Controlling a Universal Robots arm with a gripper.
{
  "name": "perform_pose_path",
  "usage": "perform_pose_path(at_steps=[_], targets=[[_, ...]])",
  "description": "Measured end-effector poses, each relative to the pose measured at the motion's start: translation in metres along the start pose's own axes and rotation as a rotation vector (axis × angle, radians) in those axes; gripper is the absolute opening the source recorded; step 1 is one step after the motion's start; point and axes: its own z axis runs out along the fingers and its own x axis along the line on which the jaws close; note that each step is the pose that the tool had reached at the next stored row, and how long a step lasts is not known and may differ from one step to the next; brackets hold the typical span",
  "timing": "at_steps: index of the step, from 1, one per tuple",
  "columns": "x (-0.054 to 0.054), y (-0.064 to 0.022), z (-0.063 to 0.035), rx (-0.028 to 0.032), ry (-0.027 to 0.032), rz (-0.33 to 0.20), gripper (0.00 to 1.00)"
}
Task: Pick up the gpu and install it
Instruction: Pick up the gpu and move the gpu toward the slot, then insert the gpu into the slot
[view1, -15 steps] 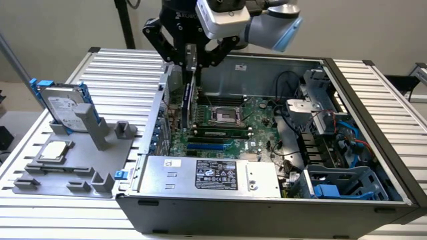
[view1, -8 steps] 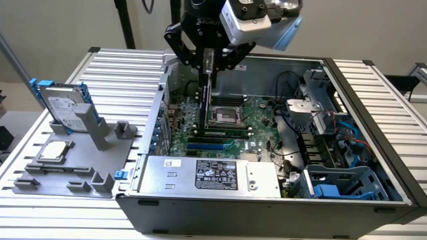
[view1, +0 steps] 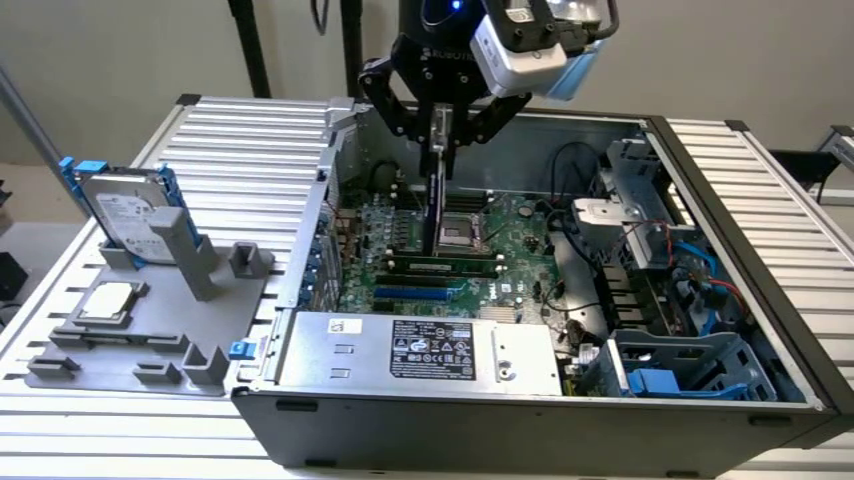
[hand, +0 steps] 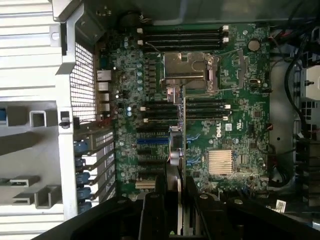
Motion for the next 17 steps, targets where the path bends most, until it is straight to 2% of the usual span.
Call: perform_pose_path(at_steps=[5, 10, 17], targets=[[-0.015, 0.0048, 0.0079, 0.0085, -0.0005, -0.001, 0.27], [-0.035, 0.0061, 0.0155, 0.0124, -0.0007, -0.003, 0.27], [-0.036, 0.0062, 0.0162, 0.0130, -0.0006, -0.003, 0.27]])
